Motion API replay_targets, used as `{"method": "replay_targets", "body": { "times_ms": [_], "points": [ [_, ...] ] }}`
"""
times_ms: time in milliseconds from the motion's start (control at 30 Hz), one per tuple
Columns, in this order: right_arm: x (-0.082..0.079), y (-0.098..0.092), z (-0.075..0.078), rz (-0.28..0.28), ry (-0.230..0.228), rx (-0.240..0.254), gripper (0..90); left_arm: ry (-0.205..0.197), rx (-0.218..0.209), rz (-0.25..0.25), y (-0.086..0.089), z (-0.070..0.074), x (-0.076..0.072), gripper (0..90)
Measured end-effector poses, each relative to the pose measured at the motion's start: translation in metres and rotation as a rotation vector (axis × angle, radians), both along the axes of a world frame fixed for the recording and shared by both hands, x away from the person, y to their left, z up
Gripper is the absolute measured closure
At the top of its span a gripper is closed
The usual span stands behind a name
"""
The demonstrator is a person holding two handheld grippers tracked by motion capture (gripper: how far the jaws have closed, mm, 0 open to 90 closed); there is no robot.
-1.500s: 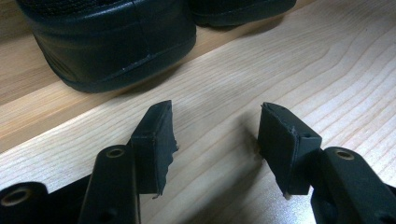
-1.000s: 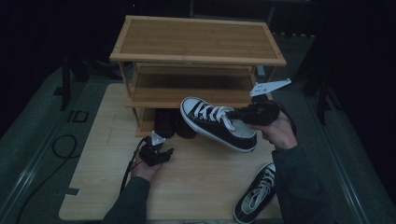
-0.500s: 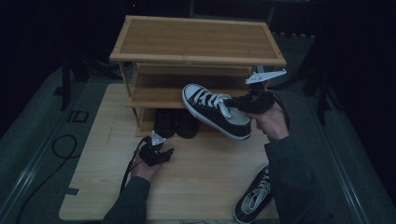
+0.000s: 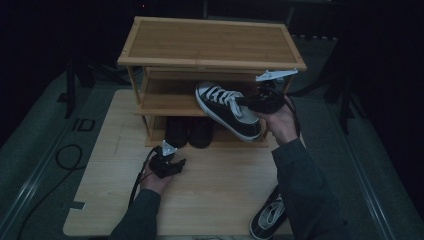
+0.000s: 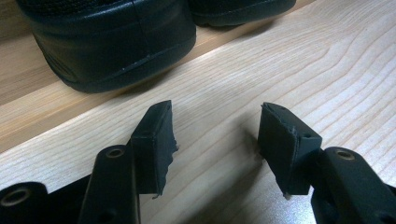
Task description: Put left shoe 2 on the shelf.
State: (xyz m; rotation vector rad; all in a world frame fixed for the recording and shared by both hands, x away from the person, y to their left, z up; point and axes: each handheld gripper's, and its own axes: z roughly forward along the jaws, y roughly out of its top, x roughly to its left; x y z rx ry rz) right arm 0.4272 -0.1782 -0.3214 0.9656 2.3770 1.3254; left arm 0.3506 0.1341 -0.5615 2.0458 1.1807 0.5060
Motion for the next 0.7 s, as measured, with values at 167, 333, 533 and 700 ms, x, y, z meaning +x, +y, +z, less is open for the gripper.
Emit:
{"method": "replay_targets", "body": {
  "times_ms": [167,333,533,700],
  "points": [
    [0.008,0.008,-0.002,-0.055,-0.011,0.004,87.9,0.0,0.0,0.0,0.0,0.0,0.0,45.7],
    [0.009,0.013,-0.004,-0.094,-0.038,0.009,87.9,0.001,0.003,-0.002,0.0,0.0,0.0,45.7],
    [0.008,0.013,-0.009,-0.123,-0.033,0.035,87.8,0.0,0.0,0.0,0.0,0.0,0.0,45.7],
    [0.009,0.01,-0.013,-0.149,-0.007,0.057,87.4,0.0,0.0,0.0,0.0,0.0,0.0,45.7]
  ]
}}
